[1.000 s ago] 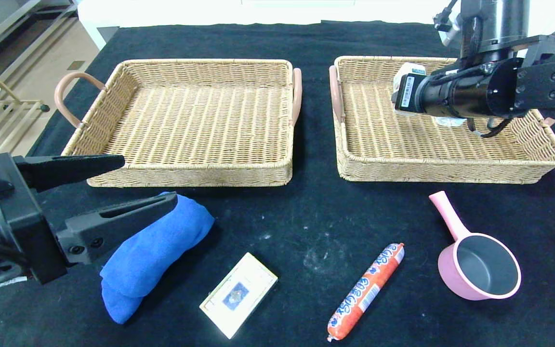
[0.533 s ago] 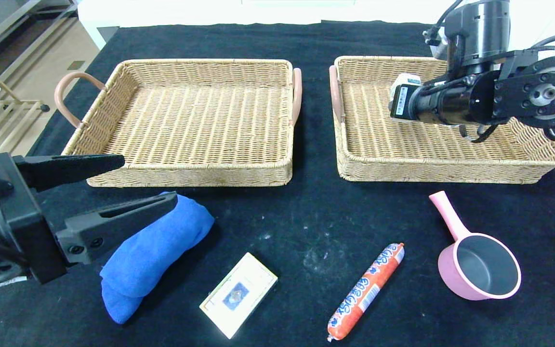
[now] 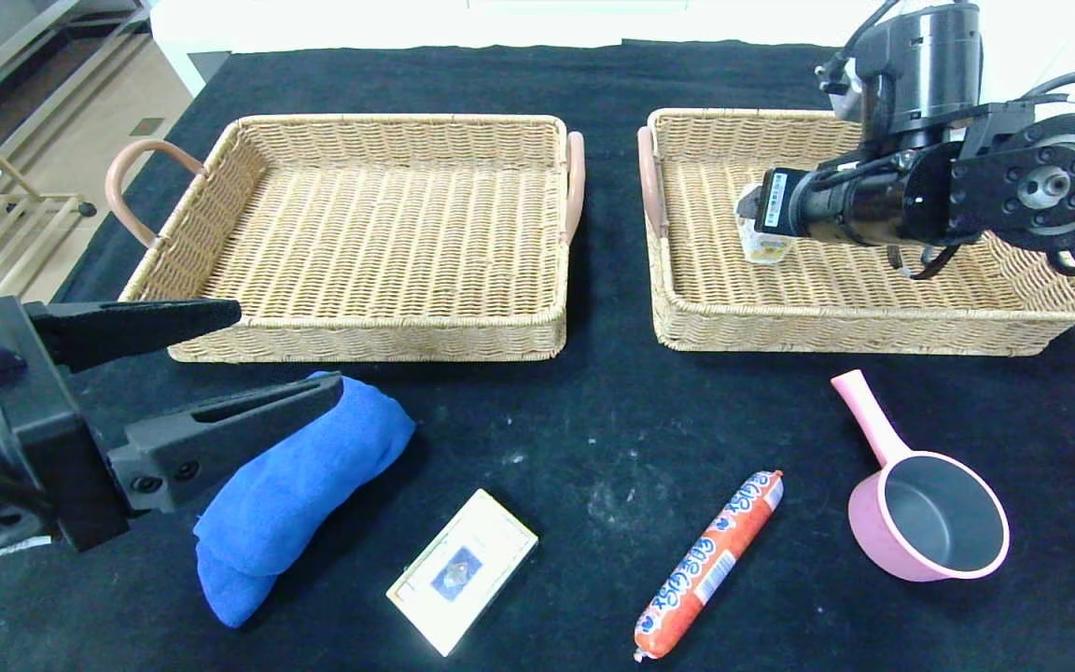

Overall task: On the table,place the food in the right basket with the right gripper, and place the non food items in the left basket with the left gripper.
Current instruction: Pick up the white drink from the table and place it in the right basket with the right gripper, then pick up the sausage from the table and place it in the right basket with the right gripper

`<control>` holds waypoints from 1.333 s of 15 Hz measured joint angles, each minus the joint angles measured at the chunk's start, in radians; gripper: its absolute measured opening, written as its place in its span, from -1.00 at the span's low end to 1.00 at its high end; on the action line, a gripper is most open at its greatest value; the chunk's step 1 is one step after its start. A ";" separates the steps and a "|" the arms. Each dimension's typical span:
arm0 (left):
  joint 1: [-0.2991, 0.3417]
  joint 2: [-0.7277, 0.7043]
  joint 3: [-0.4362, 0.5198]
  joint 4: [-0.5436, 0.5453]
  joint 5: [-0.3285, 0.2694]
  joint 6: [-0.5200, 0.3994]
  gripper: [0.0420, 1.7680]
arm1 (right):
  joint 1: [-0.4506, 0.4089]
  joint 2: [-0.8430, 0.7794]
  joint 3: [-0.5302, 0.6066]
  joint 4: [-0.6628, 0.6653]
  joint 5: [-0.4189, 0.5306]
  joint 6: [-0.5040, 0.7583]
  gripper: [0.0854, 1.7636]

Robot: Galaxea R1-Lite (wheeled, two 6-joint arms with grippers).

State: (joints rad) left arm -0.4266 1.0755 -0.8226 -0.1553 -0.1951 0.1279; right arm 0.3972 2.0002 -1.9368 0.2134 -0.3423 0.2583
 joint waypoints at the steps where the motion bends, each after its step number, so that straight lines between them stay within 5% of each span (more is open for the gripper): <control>1: 0.000 0.000 0.000 0.000 0.000 0.000 0.94 | 0.000 -0.001 0.001 0.000 0.000 0.000 0.57; 9: 0.000 -0.001 0.000 0.000 0.000 -0.001 0.94 | 0.040 -0.066 0.047 0.015 -0.050 0.005 0.80; 15: 0.000 -0.001 0.000 0.000 0.000 0.000 0.94 | 0.108 -0.196 0.204 0.017 -0.057 0.004 0.87; 20: 0.000 -0.002 0.000 0.001 0.000 0.000 0.94 | 0.222 -0.293 0.258 0.204 -0.071 0.113 0.90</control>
State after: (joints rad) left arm -0.4266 1.0736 -0.8221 -0.1547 -0.1951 0.1279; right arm 0.6191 1.7068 -1.6789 0.4179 -0.4136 0.3709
